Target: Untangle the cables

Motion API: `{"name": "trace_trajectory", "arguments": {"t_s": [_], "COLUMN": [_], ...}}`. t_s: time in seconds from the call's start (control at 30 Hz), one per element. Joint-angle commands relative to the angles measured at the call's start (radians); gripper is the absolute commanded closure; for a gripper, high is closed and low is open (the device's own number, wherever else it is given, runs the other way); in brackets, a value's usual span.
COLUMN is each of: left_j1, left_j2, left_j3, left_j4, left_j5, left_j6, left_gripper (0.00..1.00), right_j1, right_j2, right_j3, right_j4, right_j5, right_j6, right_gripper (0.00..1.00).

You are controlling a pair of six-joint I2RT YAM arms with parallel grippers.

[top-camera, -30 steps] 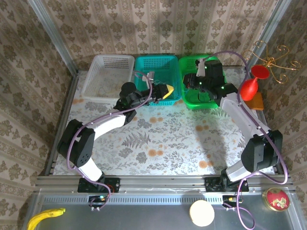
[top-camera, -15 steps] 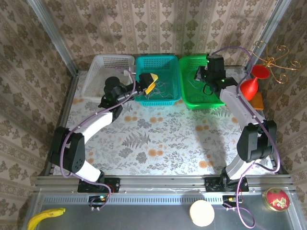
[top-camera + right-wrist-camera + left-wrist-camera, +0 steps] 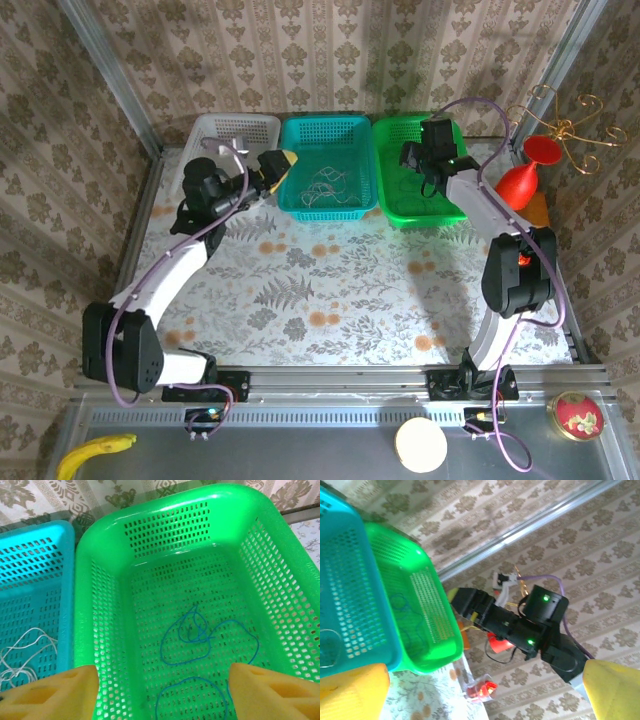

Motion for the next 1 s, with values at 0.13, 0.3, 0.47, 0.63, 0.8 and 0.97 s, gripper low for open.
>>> {"name": "trace_trajectory", "arguments": {"t_s": [0.13, 0.3, 0.47, 0.63, 0.8, 0.97], "left_j1": [0.096, 0.192, 0.264, 0.310, 0.335, 0.387], "left_j2": [-0.153, -0.261, -0.316, -0.372, -0.463, -0.392], "left_j3": [-0.026, -0.062, -0.129, -0.181, -0.303, -0.493], "left_j4": [-0.321, -0.521, -0.602, -0.618, -0.501, -0.204], "left_j5": [-0.155, -0.281, -0.371, -0.544, -0.712, -0.800], "left_j6": [0.240, 0.377, 0.498, 0.661, 0.842, 0.887], "left_gripper": [0.00, 0.00, 0.00, 0.00, 0.00, 0.00], "right_j1": [0.003, 0.008, 0.008, 0.009, 0.009, 0.009], "right_j2": [-0.204, -0.350, -0.476, -0.594, -0.658, -0.682], "right_j3": [-0.131, -0.294, -0.472, -0.648, -0.748, -0.915], "right_j4": [-0.027, 0.015, 0.120, 0.214, 0.227, 0.417], "right_j5": [-0.167, -0.277, -0.360, -0.354, -0.232, -0.078], "right_j6": [0.075, 0.108, 0.090, 0.075, 0.031, -0.117], "right_gripper": [0.20, 0.10, 0.00, 0.00, 0.00, 0.00]}}
